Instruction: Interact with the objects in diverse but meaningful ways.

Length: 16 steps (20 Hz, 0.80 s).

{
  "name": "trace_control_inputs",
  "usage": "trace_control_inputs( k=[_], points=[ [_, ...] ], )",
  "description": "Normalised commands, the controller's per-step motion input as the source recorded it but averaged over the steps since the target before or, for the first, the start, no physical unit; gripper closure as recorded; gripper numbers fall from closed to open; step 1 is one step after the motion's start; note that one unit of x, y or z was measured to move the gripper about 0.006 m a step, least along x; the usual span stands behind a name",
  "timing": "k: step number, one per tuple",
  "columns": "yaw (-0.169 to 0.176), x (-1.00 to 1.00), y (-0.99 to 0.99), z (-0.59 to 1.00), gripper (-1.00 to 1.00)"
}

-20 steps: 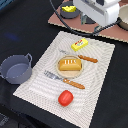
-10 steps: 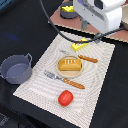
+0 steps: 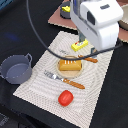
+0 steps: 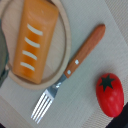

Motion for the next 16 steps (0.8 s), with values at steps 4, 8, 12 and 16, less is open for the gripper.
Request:
trace_control_inputs(
  k=[4,8,12,16],
  points=[
    [0.036,0.28,-0.91,0.00,-1.00],
    [0.091,0.20,-0.83,-0.03,-1.00],
    [0.187,0.11,-0.68,-0.05,-1.00],
    [0.113,0.25,-0.76,-0.04,-1.00]
  ],
)
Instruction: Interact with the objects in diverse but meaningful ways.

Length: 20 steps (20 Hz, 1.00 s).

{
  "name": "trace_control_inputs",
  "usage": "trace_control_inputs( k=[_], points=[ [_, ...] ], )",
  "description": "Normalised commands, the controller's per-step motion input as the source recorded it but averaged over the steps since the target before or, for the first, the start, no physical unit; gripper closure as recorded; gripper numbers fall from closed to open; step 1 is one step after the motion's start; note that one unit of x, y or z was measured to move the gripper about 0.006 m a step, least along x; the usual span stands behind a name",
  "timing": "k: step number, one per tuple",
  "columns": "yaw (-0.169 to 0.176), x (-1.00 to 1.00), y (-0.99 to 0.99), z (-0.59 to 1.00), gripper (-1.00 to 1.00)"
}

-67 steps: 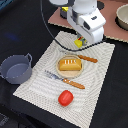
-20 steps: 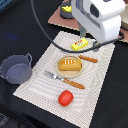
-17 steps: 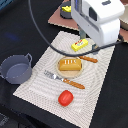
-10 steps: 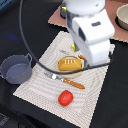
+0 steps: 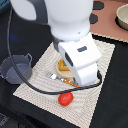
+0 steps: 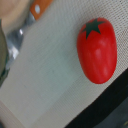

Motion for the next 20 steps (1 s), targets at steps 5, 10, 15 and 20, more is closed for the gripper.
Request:
trace_control_inputs(
  k=[5,10,15,20],
  points=[
    [0.008,0.47,-0.64,-0.02,-1.00],
    [0.000,0.47,-0.42,-0.12,-1.00],
    [0.001,0.40,-0.07,-0.09,-1.00],
    [0.003,0.37,-0.01,-0.05,-1.00]
  ],
)
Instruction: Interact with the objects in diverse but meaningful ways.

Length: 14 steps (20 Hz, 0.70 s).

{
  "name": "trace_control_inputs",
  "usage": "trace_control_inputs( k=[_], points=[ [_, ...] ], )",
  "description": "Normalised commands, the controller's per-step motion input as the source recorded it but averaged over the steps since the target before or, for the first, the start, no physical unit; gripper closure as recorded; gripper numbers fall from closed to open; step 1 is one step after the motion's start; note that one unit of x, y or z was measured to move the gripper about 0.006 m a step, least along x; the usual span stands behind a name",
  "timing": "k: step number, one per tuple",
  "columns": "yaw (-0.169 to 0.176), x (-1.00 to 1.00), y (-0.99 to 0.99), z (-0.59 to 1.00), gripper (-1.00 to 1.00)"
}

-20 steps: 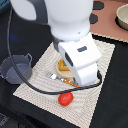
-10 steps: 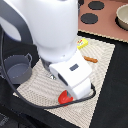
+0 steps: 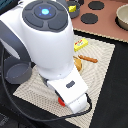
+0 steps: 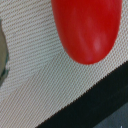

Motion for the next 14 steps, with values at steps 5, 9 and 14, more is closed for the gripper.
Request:
trace_control_inputs(
  k=[5,9,14],
  points=[
    [0.007,0.21,-0.02,-0.13,-1.00],
    [0.008,0.20,-0.02,-0.17,-1.00],
    [0.005,0.28,-0.01,-0.09,-1.00]
  ],
)
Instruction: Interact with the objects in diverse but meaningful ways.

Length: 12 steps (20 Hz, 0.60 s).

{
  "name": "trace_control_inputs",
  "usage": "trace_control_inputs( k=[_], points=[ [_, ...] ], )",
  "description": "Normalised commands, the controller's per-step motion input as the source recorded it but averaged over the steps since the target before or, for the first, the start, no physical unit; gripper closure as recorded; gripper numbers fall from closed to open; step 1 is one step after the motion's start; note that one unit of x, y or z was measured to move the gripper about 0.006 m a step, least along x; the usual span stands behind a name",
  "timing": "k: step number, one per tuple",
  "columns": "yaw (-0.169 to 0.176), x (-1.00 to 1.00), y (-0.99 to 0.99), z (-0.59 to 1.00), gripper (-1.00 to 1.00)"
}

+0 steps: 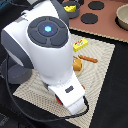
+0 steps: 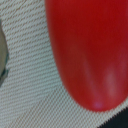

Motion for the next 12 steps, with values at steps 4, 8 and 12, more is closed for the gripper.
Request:
trace_control_inputs(
  k=[4,8,12],
  points=[
    [0.004,0.36,0.00,-0.01,1.00],
    [0.000,0.43,0.00,0.16,1.00],
    [0.001,0.33,0.00,0.21,1.00]
  ],
)
